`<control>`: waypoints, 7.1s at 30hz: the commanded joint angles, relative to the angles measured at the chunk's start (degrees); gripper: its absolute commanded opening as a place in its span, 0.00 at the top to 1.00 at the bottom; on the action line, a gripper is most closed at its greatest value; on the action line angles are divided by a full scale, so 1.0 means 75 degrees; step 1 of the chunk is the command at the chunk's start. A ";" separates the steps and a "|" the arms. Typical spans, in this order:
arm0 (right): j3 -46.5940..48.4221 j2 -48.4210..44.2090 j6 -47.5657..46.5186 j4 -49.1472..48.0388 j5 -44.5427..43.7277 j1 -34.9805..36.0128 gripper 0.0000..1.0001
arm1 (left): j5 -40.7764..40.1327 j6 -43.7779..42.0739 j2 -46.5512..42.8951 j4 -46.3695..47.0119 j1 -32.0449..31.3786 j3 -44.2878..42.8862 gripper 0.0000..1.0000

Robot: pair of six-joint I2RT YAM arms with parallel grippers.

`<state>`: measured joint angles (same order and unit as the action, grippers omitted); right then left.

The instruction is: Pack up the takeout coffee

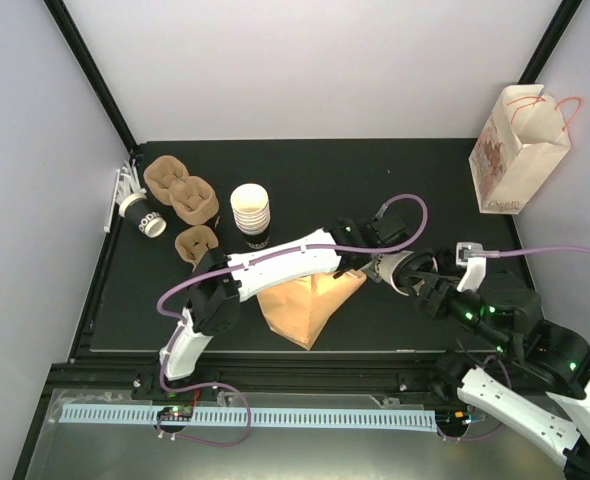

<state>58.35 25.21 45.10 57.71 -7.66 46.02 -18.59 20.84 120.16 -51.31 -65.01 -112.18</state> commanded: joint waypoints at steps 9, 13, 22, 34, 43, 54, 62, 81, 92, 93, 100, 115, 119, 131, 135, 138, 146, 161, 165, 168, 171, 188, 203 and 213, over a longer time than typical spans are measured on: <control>-0.1624 0.0682 0.1282 0.0670 -0.0942 -0.0004 0.46 | -0.0509 0.0136 -0.0321 -0.0684 -0.0145 -0.1612 0.01; -0.1635 0.0936 0.1270 0.0410 -0.1030 0.0000 0.47 | 0.0132 0.0111 -0.0922 -0.0590 0.0350 -0.1570 0.01; -0.0639 0.1668 0.0777 0.0311 -0.1543 -0.0136 0.47 | 0.1255 -0.0312 -0.1803 -0.0606 0.1190 -0.1430 0.01; -0.0205 0.2237 -0.0245 0.0167 -0.0749 -0.1037 0.47 | 0.1064 -0.0973 -0.3329 -0.1135 0.1724 -0.2057 0.01; -0.0584 0.3008 -0.1178 -0.0241 0.0275 -0.1764 0.41 | 0.1284 -0.0490 -0.4657 -0.2177 0.1981 -0.1045 0.01; -0.1299 0.4507 -0.1250 -0.0640 0.0304 -0.1821 0.31 | 0.1115 0.0959 -0.6505 -0.3008 0.2037 0.2022 0.01; -0.1276 0.4298 -0.0754 -0.0306 -0.1077 -0.1983 0.00 | 0.2689 0.1331 -0.6667 -0.1336 0.2586 0.3608 0.01; -0.1188 0.5906 -0.2145 -0.1636 0.1029 -0.1858 0.00 | 0.1350 0.0966 -0.3801 -0.2091 0.2744 0.1976 0.85; -0.0404 0.7349 -0.1672 -0.1209 -0.0767 -0.1613 0.03 | 0.1466 0.0083 -0.2417 -0.1574 0.3628 -0.0173 0.98; -0.0314 0.7512 -0.1621 -0.1161 -0.0832 -0.1614 0.04 | 0.1624 0.0019 -0.2340 -0.1451 0.3779 -0.0219 0.98; 0.0081 0.8443 -0.1256 -0.0685 -0.1200 -0.1588 0.10 | 0.2561 -0.0341 -0.1424 -0.1257 0.4550 -0.1005 0.98; -0.0311 0.7784 -0.1411 -0.0460 -0.0569 -0.1554 0.51 | 0.3204 -0.0596 -0.1338 -0.1677 0.4813 -0.1602 0.40; -0.0288 0.7470 -0.1476 -0.0367 -0.0290 -0.1545 0.61 | 0.3148 -0.0587 -0.1955 -0.1760 0.4815 -0.1605 0.12; 0.0283 0.6713 -0.1634 0.0164 0.0194 -0.1541 0.99 | 0.3155 -0.0760 -0.4252 -0.1959 0.4813 -0.0927 0.02; 0.0498 0.6617 -0.1751 0.0372 0.0196 -0.1541 0.85 | 0.3483 -0.0763 -0.4924 -0.1932 0.4808 -0.0313 0.02; 0.0545 0.6803 -0.1874 0.0533 0.0060 -0.1529 0.50 | 0.3695 -0.0754 -0.5493 -0.1770 0.4807 0.0377 0.01; 0.1305 0.8036 -0.1314 0.1676 -0.1501 -0.0815 0.30 | 0.3603 -0.0679 -0.6761 -0.1465 0.4814 0.1764 0.01; 0.1275 1.0441 0.0447 0.2973 -0.3183 -0.0123 0.38 | 0.4125 -0.0578 -0.8371 -0.0563 0.4823 0.4076 0.01; 0.1086 1.0395 0.0734 0.3130 -0.3310 -0.0116 0.54 | 0.4181 -0.0673 -0.8501 -0.0504 0.4813 0.4296 0.01; 0.1071 1.0282 0.0771 0.3171 -0.3267 -0.0117 0.69 | 0.4196 -0.0739 -0.8514 -0.0508 0.4813 0.4357 0.01; 0.1220 1.0031 0.0694 0.3201 -0.3102 -0.0104 0.88 | 0.4233 -0.0781 -0.8507 -0.0506 0.4819 0.4388 0.01; 0.2573 0.7793 -0.0621 0.1990 -0.0514 0.0382 0.98 | 0.4080 -0.0754 -0.8605 -0.0740 0.4822 0.4357 0.01; 0.1483 0.7837 -0.1192 -0.0078 0.0603 0.0365 0.88 | 0.4600 -0.0377 -0.9361 -0.0612 0.4820 0.5386 0.01; 0.1285 0.7792 -0.1267 -0.0042 0.0541 0.0361 0.86 | 0.4577 -0.0262 -0.9482 -0.0588 0.4818 0.5563 0.01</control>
<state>68.53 85.12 36.07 58.08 -3.53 48.73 14.87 18.22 49.50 -56.93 -29.26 -70.08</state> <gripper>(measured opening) 0.128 0.988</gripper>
